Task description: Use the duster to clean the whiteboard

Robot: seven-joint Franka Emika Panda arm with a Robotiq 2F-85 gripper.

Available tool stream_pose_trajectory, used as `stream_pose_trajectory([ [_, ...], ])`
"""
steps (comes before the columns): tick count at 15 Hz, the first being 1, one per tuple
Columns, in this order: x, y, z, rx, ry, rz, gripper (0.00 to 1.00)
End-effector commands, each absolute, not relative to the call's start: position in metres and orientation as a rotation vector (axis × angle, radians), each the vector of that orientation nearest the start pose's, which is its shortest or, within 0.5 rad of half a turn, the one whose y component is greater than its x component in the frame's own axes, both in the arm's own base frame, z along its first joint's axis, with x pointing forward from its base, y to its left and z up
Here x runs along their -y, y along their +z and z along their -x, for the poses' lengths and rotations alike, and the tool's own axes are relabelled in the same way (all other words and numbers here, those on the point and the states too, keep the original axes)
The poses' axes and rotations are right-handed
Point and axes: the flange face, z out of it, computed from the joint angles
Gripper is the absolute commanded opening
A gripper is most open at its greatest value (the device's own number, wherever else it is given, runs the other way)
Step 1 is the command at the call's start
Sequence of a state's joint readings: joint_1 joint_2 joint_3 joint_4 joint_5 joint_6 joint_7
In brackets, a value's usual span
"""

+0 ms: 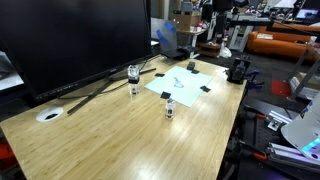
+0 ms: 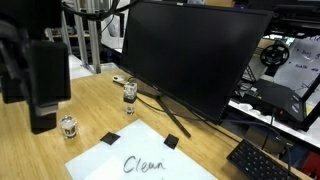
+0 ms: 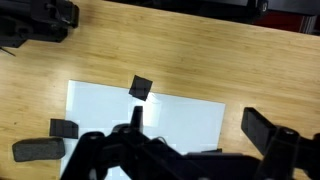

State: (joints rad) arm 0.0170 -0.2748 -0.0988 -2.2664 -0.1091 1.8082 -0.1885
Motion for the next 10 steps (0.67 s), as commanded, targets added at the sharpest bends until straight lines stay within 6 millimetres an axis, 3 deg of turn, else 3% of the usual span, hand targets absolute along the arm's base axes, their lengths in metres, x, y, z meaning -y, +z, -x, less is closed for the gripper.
stream_pose_trajectory([
  [1, 0.047, 0.457, -0.442, 0.235, 0.305, 3.169, 1.00],
  [4, 0.051, 0.448, -0.458, 0.115, 0.286, 3.162, 1.00],
  [10, 0.063, 0.390, -0.539, -0.285, 0.143, 3.121, 1.00],
])
